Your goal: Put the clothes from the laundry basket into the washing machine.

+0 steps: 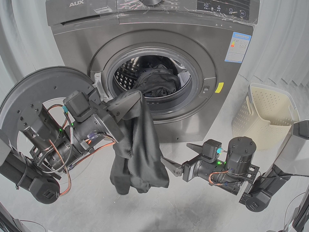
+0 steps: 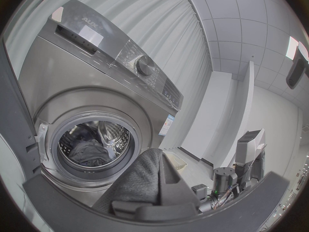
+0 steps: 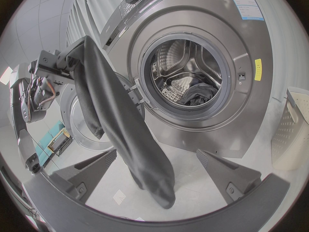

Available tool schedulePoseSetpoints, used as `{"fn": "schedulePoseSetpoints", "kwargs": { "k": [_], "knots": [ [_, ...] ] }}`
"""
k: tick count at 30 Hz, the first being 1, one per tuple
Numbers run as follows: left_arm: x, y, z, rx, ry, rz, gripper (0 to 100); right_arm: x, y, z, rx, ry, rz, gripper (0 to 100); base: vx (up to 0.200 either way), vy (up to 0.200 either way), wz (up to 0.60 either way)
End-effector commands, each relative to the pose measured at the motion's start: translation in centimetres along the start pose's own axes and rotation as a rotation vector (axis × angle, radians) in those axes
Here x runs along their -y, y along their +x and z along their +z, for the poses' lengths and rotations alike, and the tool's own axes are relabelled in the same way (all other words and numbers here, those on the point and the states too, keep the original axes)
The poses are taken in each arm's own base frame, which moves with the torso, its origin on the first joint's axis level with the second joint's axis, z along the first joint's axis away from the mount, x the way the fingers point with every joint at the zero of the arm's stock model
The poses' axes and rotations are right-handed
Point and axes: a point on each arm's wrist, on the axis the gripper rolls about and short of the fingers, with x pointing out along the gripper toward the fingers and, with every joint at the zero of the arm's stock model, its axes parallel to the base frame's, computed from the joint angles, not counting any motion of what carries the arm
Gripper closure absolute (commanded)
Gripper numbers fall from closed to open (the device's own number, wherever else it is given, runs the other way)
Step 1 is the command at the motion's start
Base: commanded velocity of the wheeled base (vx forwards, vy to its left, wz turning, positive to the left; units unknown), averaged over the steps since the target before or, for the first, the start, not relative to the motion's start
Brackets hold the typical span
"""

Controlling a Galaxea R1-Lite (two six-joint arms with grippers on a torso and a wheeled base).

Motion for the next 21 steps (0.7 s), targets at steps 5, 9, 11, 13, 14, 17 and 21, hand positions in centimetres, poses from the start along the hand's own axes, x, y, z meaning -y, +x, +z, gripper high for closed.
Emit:
{"fn": "schedulePoseSetpoints", "kwargs": {
  "k": [5,9,11,13,14,17,21],
  "knots": [
    [-1.7,0.9,-0.1,0.024,0.016,0.069,100,-0.1,0.3,-0.8,-0.023,-0.012,0.003,0,0.000,0.000,0.00],
    [-2.0,1.3,-0.1,0.039,0.019,0.097,100,-0.3,0.4,-0.9,-0.028,-0.014,0.011,0,0.000,0.000,0.00],
    [-2.0,1.4,0.0,0.045,0.021,0.098,100,-0.8,0.6,-1.1,-0.029,-0.016,0.028,0,0.000,0.000,0.00],
    [-2.1,1.5,0.2,0.052,0.023,0.101,100,-1.4,1.0,-1.1,-0.007,-0.017,0.059,0,0.000,0.000,0.00],
    [-2.0,1.5,0.2,0.056,0.024,0.103,100,-1.9,1.4,-1.1,0.012,-0.018,0.087,0,0.000,0.000,0.00],
    [-2.1,1.6,0.3,0.061,0.025,0.105,100,-2.7,1.9,-1.3,0.032,-0.019,0.127,0,0.000,0.000,0.00],
    [-2.0,1.6,0.5,0.067,0.026,0.105,100,-3.3,3.8,-2.4,0.023,-0.037,0.142,0,0.000,0.000,0.00]
  ]
}}
